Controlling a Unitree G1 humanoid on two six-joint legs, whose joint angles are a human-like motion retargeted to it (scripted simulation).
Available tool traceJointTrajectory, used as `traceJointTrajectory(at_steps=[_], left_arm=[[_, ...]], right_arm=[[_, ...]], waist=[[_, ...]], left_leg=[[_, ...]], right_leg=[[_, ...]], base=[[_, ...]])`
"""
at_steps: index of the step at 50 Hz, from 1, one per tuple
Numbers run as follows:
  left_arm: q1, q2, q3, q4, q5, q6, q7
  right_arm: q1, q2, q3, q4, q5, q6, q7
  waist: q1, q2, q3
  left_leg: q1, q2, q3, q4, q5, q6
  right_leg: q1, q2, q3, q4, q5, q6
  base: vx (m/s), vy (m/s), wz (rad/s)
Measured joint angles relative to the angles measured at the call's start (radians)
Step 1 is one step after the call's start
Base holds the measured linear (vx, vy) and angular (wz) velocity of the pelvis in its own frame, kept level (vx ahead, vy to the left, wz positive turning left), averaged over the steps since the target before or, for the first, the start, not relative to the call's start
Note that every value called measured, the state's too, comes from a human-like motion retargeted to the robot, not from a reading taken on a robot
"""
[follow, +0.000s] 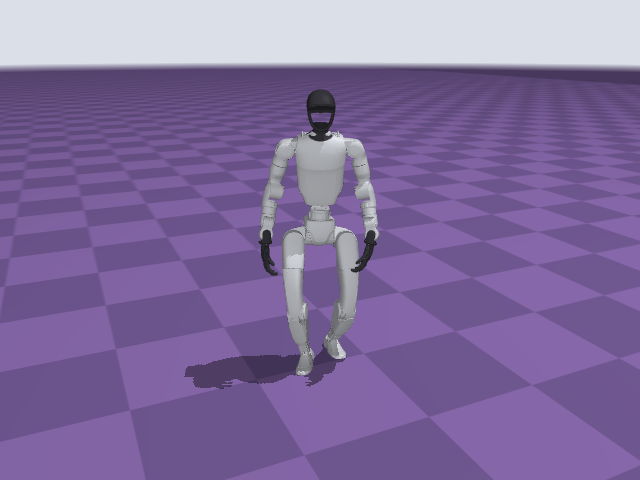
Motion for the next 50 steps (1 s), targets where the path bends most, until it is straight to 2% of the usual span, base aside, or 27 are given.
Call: traceJointTrajectory(at_steps=[5, 12, 17, 20, 25, 31, 35, 38, 40, 43, 48, 50], left_arm=[[-0.023, 0.004, -0.001, -0.038, -0.002, -0.011, 0.027], [-0.038, 0.011, -0.006, -0.051, 0.028, -0.007, 0.084], [-0.031, 0.007, -0.003, -0.020, 0.052, 0.004, 0.092], [-0.002, 0.000, -0.004, -0.013, 0.059, 0.010, 0.075], [0.051, -0.010, -0.005, -0.023, 0.075, 0.009, 0.050], [0.109, -0.018, -0.010, -0.021, 0.089, 0.007, 0.006], [0.142, -0.013, 0.008, -0.036, 0.074, 0.015, -0.030], [0.183, -0.003, 0.030, -0.081, 0.054, 0.024, -0.030], [0.202, 0.002, 0.044, -0.112, 0.037, 0.030, -0.006], [0.200, 0.014, 0.069, -0.142, 0.008, 0.029, 0.058], [0.117, 0.027, 0.094, -0.126, -0.019, 0.010, 0.155], [0.067, 0.019, 0.091, -0.104, -0.028, 0.009, 0.196]], right_arm=[[-0.011, -0.032, 0.018, -0.047, -0.020, -0.013, -0.034], [-0.021, -0.068, 0.018, -0.085, -0.041, -0.020, -0.080], [-0.013, -0.057, 0.010, -0.081, -0.048, -0.014, -0.062], [0.011, -0.049, 0.008, -0.084, -0.055, -0.009, -0.043], [0.049, -0.041, 0.015, -0.118, -0.086, -0.002, -0.020], [0.026, -0.075, 0.031, -0.135, -0.098, -0.001, -0.012], [-0.001, -0.133, 0.006, -0.191, -0.030, 0.001, -0.003], [0.025, -0.169, -0.010, -0.281, 0.034, -0.004, -0.009], [0.050, -0.183, -0.024, -0.340, 0.071, -0.010, -0.021], [0.079, -0.180, -0.054, -0.400, 0.128, -0.004, -0.037], [0.104, -0.100, -0.100, -0.339, 0.173, 0.038, -0.050], [0.101, -0.055, -0.113, -0.261, 0.165, 0.063, -0.055]], waist=[[0.020, 0.040, 0.000], [-0.007, 0.008, 0.004], [-0.022, -0.021, -0.007], [-0.010, -0.022, -0.018], [0.040, -0.010, -0.030], [0.118, 0.001, -0.030], [0.154, 0.024, -0.038], [0.141, 0.020, -0.051], [0.116, 0.019, -0.050], [0.069, 0.012, -0.049], [0.023, -0.014, -0.020], [-0.006, -0.068, -0.024]], left_leg=[[-0.021, 0.055, 0.005, 0.070, -0.014, -0.003], [0.007, -0.025, 0.014, 0.000, -0.041, 0.040], [0.014, -0.087, -0.007, -0.060, -0.016, 0.056], [0.026, -0.091, -0.027, -0.083, 0.002, 0.049], [0.047, -0.068, -0.064, -0.064, 0.006, 0.026], [0.008, -0.040, -0.097, 0.106, -0.037, -0.006], [-0.021, -0.007, -0.101, 0.184, 0.050, -0.037], [-0.036, -0.023, -0.082, 0.211, 0.170, -0.056], [-0.044, -0.050, -0.078, 0.226, 0.202, -0.058], [-0.061, -0.082, -0.074, 0.243, 0.138, -0.027], [-0.114, -0.103, -0.063, 0.328, -0.105, 0.051], [-0.157, -0.182, -0.065, 0.312, -0.120, 0.089]], right_leg=[[-0.006, 0.036, -0.020, -0.015, 0.026, -0.011], [-0.112, -0.072, -0.002, 0.199, 0.025, -0.004], [-0.162, -0.127, 0.042, 0.269, 0.020, 0.013], [-0.124, -0.114, 0.055, 0.224, 0.019, 0.020], [-0.003, -0.043, 0.070, 0.076, 0.005, 0.026], [0.057, -0.001, 0.077, 0.070, -0.090, -0.002], [0.064, 0.026, 0.087, 0.067, -0.030, -0.016], [-0.015, -0.006, 0.102, 0.199, 0.094, -0.014], [-0.102, -0.016, 0.126, 0.319, 0.133, -0.018], [-0.266, -0.001, 0.159, 0.418, 0.120, -0.016], [-0.539, 0.056, 0.199, 0.379, 0.078, 0.038], [-0.647, 0.005, 0.240, 0.395, 0.070, 0.052]], base=[[-0.02, 0.01, 0.02], [-0.06, 0.05, 0.23], [-0.01, 0.04, 0.37], [0.04, -0.01, 0.26], [0.07, -0.05, 0.14], [0.07, -0.04, 0.05], [0.08, -0.01, 0.01], [0.06, 0.02, 0.21], [0.05, 0.03, 0.42], [0.07, 0.03, 0.53], [0.11, 0.00, 0.59], [0.11, -0.04, 1.29]])
